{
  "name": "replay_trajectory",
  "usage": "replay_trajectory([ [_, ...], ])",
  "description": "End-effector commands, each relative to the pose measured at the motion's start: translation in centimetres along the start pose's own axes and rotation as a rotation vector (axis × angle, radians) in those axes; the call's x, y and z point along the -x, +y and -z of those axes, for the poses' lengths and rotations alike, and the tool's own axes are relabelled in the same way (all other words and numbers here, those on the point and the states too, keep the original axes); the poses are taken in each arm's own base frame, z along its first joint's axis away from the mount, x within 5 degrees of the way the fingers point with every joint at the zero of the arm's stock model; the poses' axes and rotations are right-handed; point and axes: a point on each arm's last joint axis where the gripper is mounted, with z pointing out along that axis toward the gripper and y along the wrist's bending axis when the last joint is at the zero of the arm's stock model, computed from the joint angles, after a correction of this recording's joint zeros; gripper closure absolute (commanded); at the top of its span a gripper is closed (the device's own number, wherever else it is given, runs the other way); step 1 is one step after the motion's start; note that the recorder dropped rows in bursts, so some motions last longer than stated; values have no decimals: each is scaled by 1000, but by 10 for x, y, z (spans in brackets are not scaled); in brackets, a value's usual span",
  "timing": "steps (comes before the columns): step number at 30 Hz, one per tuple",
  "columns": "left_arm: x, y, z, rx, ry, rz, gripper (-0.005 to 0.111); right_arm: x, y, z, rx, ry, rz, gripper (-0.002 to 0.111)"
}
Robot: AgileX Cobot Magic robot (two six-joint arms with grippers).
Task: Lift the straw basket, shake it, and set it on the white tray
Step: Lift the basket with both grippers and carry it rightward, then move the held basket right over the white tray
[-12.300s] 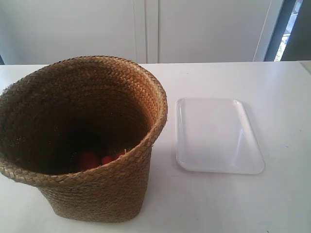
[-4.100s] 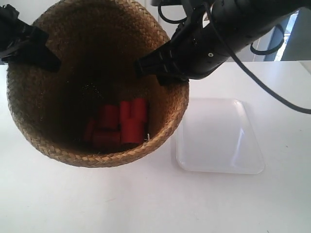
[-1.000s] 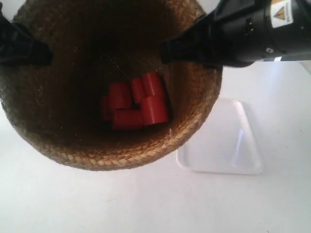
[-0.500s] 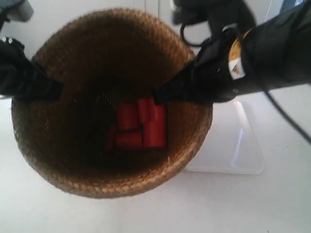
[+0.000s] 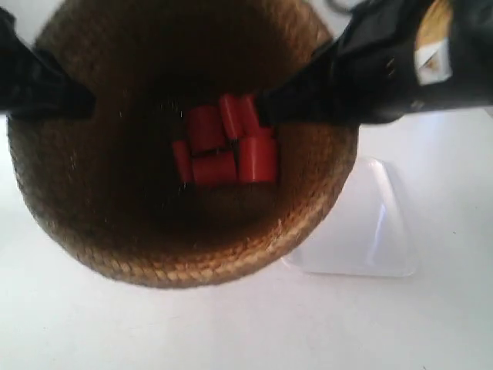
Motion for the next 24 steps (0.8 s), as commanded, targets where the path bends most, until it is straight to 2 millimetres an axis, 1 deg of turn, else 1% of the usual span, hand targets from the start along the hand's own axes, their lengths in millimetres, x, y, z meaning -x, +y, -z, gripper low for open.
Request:
replay_trajectory([
  [1,-16,1,-17,-10,110,12,107,-16,4,-29,-30,104,38,108],
  [5,-14,1,-17,-8,94,12,107,-14,7,-30,-6,72,19,108],
  [7,-9,-1,-11,-18,77,18,107,-8,7,-25,-3,61,3,108],
  [8,-1,-4,0,-33,41,9,107,-2,8,-17,8,42,4,108],
  [10,12,-7,23,-31,-74,-39,107,17,11,12,70,-81,3,108],
  [11,13,-6,27,-13,-97,-50,107,21,12,20,89,-127,8,108],
  [12,9,-2,23,15,-58,-41,107,21,11,23,90,-135,0,108],
  [13,-1,2,14,37,17,-19,107,15,9,18,66,-105,3,108],
  [15,-22,6,-12,46,155,6,107,-5,7,-6,0,24,19,108],
  [17,-36,7,-26,30,200,30,107,-21,9,-24,-27,118,36,108],
  [19,-40,7,-30,28,198,38,107,-23,11,-29,-25,134,28,108],
  [21,-38,7,-27,30,171,36,107,-22,13,-31,-10,117,22,108],
  [23,-29,5,-16,30,111,32,107,-19,14,-29,8,91,14,108],
  [24,-25,3,-11,21,86,39,107,-15,14,-25,18,73,4,108],
])
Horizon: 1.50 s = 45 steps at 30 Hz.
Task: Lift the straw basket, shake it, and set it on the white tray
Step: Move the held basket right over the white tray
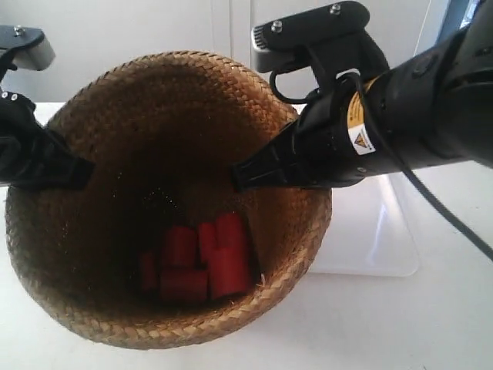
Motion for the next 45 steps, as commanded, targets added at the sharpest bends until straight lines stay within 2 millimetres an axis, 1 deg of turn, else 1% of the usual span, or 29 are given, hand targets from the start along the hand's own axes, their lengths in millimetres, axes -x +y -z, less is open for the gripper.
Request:
replay_trajectory([
  [1,17,-7,37,-24,-161,-4,107,18,-2,25,33,-143,28,108],
  [2,24,-13,64,-58,-270,-49,107,28,2,51,98,-250,27,108],
  [3,25,-15,74,-53,-327,-72,107,32,4,68,154,-342,34,108],
  [4,20,-11,68,-22,-290,-71,107,29,2,68,130,-350,47,108],
  [5,17,-8,60,-8,-243,-56,107,24,-2,59,79,-300,42,108],
  [6,10,-5,44,2,-172,-45,107,13,-6,39,-11,-179,40,108],
  [8,8,-5,35,-6,-149,-33,107,3,-3,21,-39,-106,60,108],
  [13,11,-4,35,-4,-172,-31,107,8,2,20,10,-153,51,108],
  [14,15,-8,43,-33,-180,-15,107,14,2,28,16,-175,44,108],
  [15,19,-14,57,-79,-215,-4,107,18,2,37,31,-201,46,108],
  [17,24,-25,84,-145,-338,-87,107,32,6,73,127,-342,47,108],
  [18,25,-25,90,-140,-380,-107,107,35,8,89,177,-417,51,108],
  [19,18,-18,77,-91,-306,-77,107,33,2,88,124,-410,55,108],
  [21,7,-9,49,-35,-178,-43,107,22,-5,61,-11,-282,26,108],
  [22,2,-8,36,-34,-127,-35,107,17,-6,50,-50,-222,30,108],
  [23,-2,-6,27,-34,-93,-30,107,12,-5,39,-74,-177,46,108],
  [24,-3,-6,23,-36,-81,-26,107,10,-4,32,-81,-154,53,108],
  [27,0,-6,24,-40,-101,-21,107,9,1,24,-67,-147,63,108],
  [32,6,-7,31,-41,-137,-25,107,10,3,23,-48,-154,58,108],
  [33,8,-9,35,-50,-140,-22,107,12,4,25,-42,-163,56,108],
  [34,12,-12,44,-79,-158,-12,107,17,3,33,-27,-180,39,108],
  [36,21,-23,75,-147,-263,-65,107,28,8,59,54,-253,37,108],
  [37,24,-26,88,-160,-322,-95,107,34,9,77,104,-321,39,108],
  [38,25,-27,97,-150,-364,-115,107,37,10,89,135,-376,47,108],
  [39,24,-24,98,-119,-364,-120,107,37,9,92,130,-390,56,108],
  [40,20,-20,92,-82,-330,-109,107,33,6,88,90,-367,62,108],
  [41,16,-13,78,-33,-266,-72,107,28,2,75,24,-317,56,108],
  [43,7,-8,59,-6,-179,-52,107,17,0,49,-55,-203,40,108],
  [45,2,-6,46,-7,-133,-46,107,12,4,36,-58,-147,46,108],
])
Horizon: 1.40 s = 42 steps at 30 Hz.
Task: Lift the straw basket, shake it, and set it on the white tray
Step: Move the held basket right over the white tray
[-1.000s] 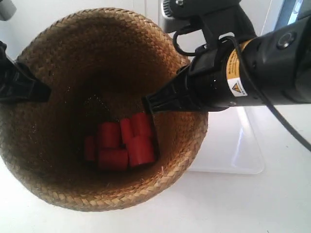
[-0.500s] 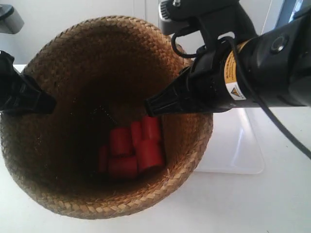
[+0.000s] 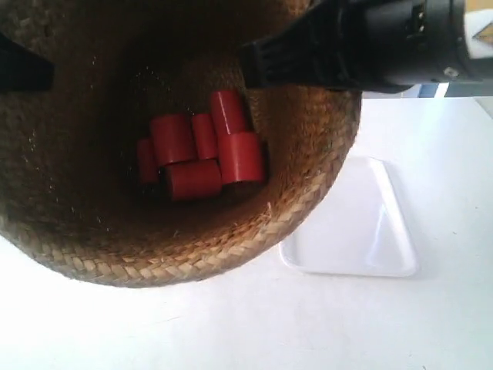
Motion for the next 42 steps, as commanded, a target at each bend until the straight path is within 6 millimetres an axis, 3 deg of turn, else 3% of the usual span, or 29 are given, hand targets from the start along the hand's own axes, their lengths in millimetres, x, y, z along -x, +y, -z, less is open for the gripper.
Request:
replay_trajectory([
  [1,-24,5,-26,18,158,20,107,-26,4,-33,-69,151,41,108],
  [8,-21,4,-24,8,132,31,107,-21,9,-36,-29,114,37,108],
  [10,-8,-7,-5,-72,60,57,107,-6,12,-18,33,62,34,108],
  [12,6,-15,19,-129,-89,-25,107,13,17,8,129,-60,19,108],
  [14,12,-15,32,-106,-178,-42,107,22,14,25,162,-147,24,108],
  [16,7,-9,25,-45,-113,-19,107,17,5,21,61,-92,24,108],
  [19,-4,-2,1,-15,-3,3,107,0,0,-1,-80,51,44,108],
  [25,-11,-1,-20,-43,71,45,107,-11,11,-23,-61,113,57,108],
  [33,-5,0,-27,-43,129,32,107,-5,5,-28,-91,134,31,108],
  [42,20,-1,-61,-123,346,81,107,5,-18,-42,-114,329,38,108],
])
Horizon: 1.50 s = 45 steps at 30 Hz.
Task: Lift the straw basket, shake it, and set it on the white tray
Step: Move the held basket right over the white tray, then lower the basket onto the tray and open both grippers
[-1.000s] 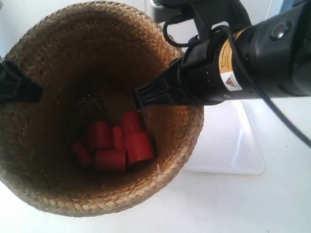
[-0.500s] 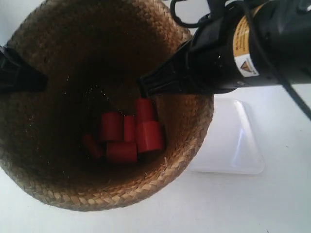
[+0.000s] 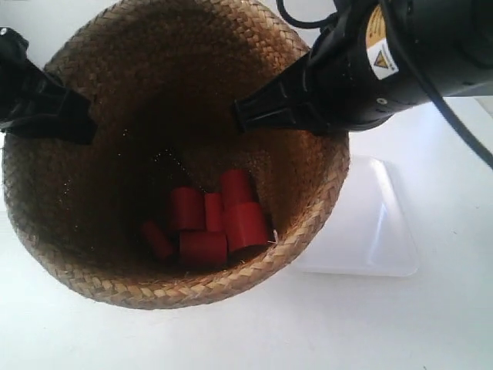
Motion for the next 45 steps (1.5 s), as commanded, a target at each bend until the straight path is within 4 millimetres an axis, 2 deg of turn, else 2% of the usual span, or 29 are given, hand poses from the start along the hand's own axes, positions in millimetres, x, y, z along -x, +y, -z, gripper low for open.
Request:
replay_trajectory([
  [1,20,-6,-9,-85,87,21,107,12,-17,-6,-38,68,51,108],
  [4,36,-7,-13,-104,91,42,107,17,-29,-10,-61,125,59,108],
  [8,57,-7,-21,-119,92,91,107,23,-53,-20,-125,181,37,108],
  [15,90,-18,-37,-258,-21,192,107,33,-92,-29,-187,225,8,108],
  [18,98,-22,-57,-251,-43,230,107,40,-110,-33,-216,247,15,108],
  [21,100,-30,-91,-259,-32,255,107,49,-127,-43,-242,279,31,108],
  [26,102,-42,-121,-266,-31,259,107,54,-138,-54,-251,309,44,108],
  [32,123,-58,-135,-301,-33,228,107,51,-158,-66,-267,347,17,108],
  [36,123,-58,-148,-305,17,231,107,49,-164,-65,-267,362,9,108],
  [39,124,-58,-150,-307,22,236,107,48,-165,-67,-251,364,-4,108],
  [45,124,-57,-150,-291,26,226,107,41,-163,-83,-223,432,-21,108],
])
